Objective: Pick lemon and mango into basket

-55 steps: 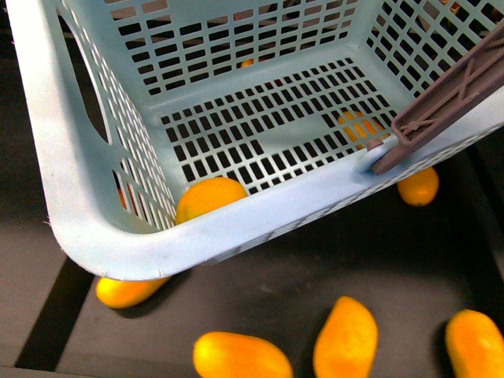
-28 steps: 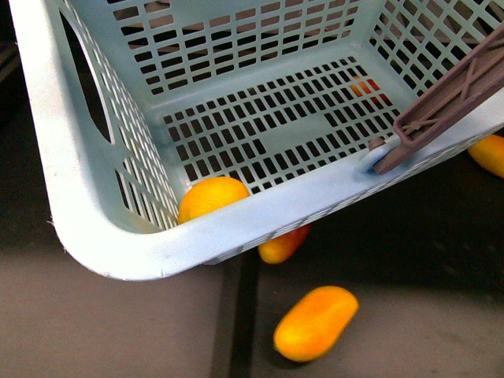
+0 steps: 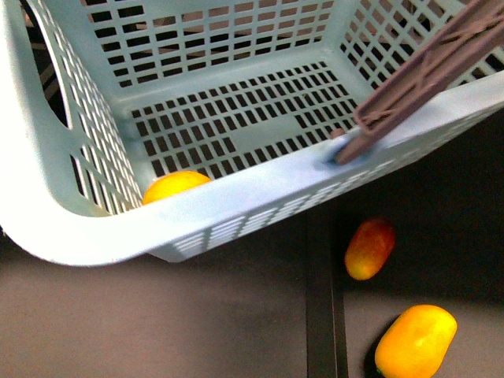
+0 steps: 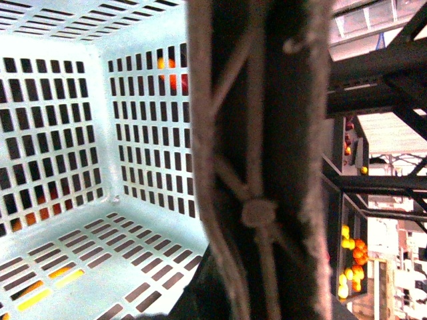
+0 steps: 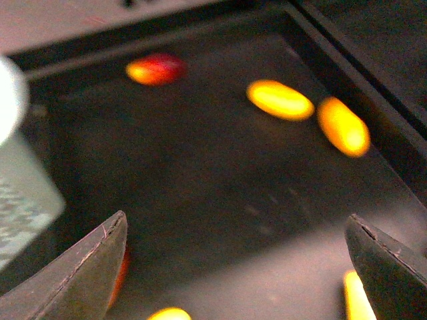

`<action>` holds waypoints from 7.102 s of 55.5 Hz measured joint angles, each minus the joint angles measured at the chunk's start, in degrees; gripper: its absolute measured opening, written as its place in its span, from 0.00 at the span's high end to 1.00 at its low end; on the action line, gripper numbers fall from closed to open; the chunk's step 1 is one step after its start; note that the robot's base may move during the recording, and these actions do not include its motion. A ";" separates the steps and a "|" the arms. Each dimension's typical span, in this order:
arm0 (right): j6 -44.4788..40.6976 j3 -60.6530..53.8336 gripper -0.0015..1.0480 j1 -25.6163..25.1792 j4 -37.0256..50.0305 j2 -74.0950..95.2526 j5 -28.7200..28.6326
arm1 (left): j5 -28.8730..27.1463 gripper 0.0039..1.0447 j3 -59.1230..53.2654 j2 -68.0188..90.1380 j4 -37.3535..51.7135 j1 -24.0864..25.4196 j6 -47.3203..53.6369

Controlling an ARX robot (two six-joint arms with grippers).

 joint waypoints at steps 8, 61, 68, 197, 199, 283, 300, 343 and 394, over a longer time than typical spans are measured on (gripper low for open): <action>6.32 1.25 0.08 -4.37 -5.88 6.45 -3.45 | 0.87 0.96 0.00 0.04 0.00 -0.39 -0.55; -48.06 -1.57 0.08 -10.03 37.00 66.18 -35.71 | -0.04 0.96 0.04 0.04 0.04 -0.37 -0.11; -59.67 0.96 0.08 -11.06 37.79 72.02 -36.35 | 0.66 0.96 0.04 0.04 0.04 -0.37 -0.26; -86.82 18.73 0.45 -0.50 34.34 94.90 -39.54 | 0.42 0.96 0.04 0.04 0.04 -0.37 -0.24; -87.12 18.32 0.45 -1.46 34.21 93.98 -39.50 | 0.42 0.96 0.04 0.04 0.04 -0.37 -0.24; -18.58 4.55 0.46 -29.97 22.34 11.37 -59.34 | 0.46 0.96 0.04 0.04 0.04 -0.37 -0.24; -3.26 9.03 0.46 -5.44 33.05 17.97 -37.97 | 0.44 0.96 0.04 0.04 0.04 -0.37 -0.24; -2.62 17.00 0.08 5.09 27.58 25.53 -20.79 | 0.09 0.96 -0.02 0.20 -0.02 -0.37 -0.42; -17.49 -13.68 0.98 -2.78 30.60 -12.04 -27.63 | 0.48 0.96 -0.02 0.20 -0.02 -0.42 -0.68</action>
